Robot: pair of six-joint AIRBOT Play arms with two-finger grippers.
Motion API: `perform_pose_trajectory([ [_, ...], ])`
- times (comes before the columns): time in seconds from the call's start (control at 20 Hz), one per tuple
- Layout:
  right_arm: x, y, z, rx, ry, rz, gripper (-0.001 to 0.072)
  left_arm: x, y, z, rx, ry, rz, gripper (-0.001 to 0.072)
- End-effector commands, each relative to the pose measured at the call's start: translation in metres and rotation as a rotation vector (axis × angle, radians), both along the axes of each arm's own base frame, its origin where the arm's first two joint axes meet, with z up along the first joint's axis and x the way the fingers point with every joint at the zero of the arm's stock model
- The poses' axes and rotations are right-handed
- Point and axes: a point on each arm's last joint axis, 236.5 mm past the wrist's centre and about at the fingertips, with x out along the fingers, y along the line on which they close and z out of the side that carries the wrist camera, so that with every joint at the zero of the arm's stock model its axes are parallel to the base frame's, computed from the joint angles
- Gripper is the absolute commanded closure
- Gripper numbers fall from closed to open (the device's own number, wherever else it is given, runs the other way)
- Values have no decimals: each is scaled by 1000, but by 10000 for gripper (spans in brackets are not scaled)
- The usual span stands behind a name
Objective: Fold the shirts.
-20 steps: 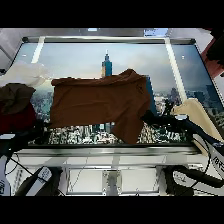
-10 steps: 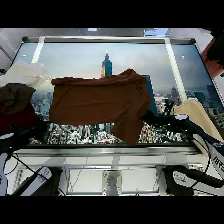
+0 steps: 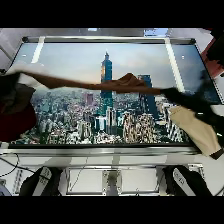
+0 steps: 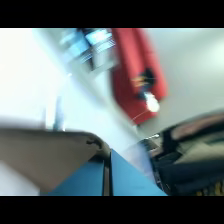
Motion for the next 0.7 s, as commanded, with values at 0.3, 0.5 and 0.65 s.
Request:
perform_pose_trajectory([
  [0.3,-172,-27,312,-633,-752,-438,690,-153,-91,246,707,-404,251,692],
  [0.5,-179,-38,382,-630,-902,-527,690,-170,-77,263,820,-382,389,693],
  [0.65,-125,-41,377,-399,-859,-321,690,-132,-59,223,775,-216,279,693],
])
